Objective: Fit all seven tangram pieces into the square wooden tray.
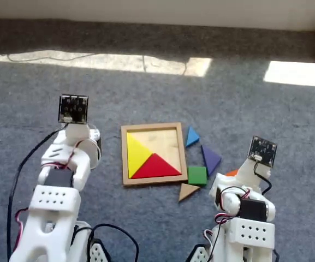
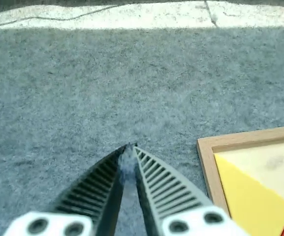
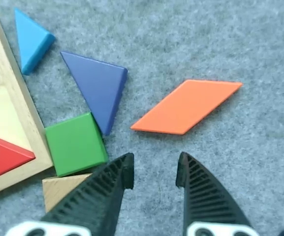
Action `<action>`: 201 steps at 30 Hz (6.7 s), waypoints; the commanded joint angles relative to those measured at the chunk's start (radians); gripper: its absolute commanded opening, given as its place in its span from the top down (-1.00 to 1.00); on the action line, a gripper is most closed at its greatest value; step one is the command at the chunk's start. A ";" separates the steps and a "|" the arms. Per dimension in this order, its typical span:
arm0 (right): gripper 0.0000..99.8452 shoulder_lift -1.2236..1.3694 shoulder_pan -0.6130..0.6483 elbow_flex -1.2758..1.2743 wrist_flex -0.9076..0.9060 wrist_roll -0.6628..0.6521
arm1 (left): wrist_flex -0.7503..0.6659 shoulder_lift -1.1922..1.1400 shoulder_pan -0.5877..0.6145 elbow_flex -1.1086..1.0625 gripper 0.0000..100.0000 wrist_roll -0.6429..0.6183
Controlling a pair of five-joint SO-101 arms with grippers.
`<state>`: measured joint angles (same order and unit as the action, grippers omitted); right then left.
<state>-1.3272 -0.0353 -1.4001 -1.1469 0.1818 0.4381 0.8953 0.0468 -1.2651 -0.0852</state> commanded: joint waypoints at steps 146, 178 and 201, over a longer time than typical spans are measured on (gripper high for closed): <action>0.97 1.840 0.351 1.480 -0.067 -0.112 | 0.746 0.923 0.058 -0.432 0.99 0.172; 0.98 1.544 0.542 1.403 -0.108 0.255 | 0.741 0.923 0.058 -0.432 0.99 0.172; 0.61 1.721 0.633 1.494 -0.018 0.638 | 0.746 0.923 0.058 -0.432 0.99 0.172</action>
<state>0.4158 0.5831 0.0299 -1.1699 0.8309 1.1792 1.7776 0.0898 -1.6763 0.0836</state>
